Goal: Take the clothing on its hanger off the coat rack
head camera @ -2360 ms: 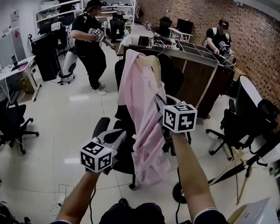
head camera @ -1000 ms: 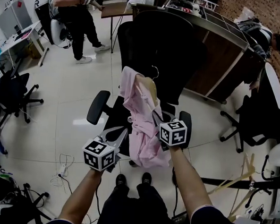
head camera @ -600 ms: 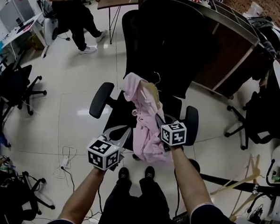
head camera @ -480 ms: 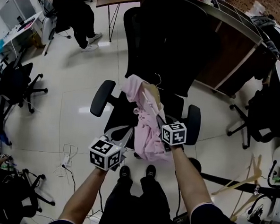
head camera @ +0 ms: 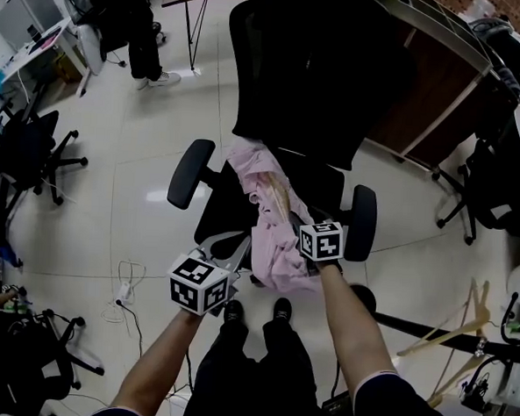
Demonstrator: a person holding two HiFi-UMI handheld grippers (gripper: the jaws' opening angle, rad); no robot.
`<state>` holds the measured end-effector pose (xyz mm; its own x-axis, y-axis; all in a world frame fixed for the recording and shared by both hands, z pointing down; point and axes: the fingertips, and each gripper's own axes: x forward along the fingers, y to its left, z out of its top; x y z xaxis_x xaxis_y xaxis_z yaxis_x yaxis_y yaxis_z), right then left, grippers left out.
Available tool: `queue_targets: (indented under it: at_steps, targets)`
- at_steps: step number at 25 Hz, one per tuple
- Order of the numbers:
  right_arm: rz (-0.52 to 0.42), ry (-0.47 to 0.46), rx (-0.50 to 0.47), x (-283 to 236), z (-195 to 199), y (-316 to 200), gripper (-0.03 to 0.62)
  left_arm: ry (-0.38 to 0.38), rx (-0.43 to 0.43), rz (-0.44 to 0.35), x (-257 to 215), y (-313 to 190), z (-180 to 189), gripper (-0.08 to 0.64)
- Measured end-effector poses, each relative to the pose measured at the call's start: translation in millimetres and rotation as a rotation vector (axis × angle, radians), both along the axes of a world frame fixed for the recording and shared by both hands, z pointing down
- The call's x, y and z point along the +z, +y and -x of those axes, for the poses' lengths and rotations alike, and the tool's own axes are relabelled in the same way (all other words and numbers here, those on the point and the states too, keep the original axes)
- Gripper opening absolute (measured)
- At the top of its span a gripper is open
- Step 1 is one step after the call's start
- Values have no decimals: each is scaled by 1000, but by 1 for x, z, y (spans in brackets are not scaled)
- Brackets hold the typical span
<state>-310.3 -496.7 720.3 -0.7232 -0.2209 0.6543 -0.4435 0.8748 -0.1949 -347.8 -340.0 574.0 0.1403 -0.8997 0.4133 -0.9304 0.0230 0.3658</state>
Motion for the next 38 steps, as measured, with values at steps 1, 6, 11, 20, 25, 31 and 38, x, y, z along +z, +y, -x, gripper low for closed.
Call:
queue_targets:
  at_steps: [1, 6, 11, 20, 25, 31, 38]
  targets:
    - [-5, 13, 8, 1, -3, 0, 218, 1, 2, -2, -1, 0, 0, 12]
    - [-19, 20, 31, -8, -15, 7, 218, -4, 14, -9, -3, 3, 4, 12]
    - [-43, -29, 45, -36, -24, 11, 190, -14, 40, -28, -10, -4, 1, 12]
    - [-176, -168, 44, -138, -27, 22, 2, -57, 100, -104, -45, -28, -6, 12]
    - [-271, -283, -13, -213, -23, 42, 2, -85, 115, -161, -77, -37, -9, 12]
    - [-355, -385, -61, -278, -24, 64, 2, -147, 123, -241, -123, -42, -11, 12]
    - [-354, -441, -65, -307, -26, 76, 2, -193, 118, -297, -158, -37, -12, 12]
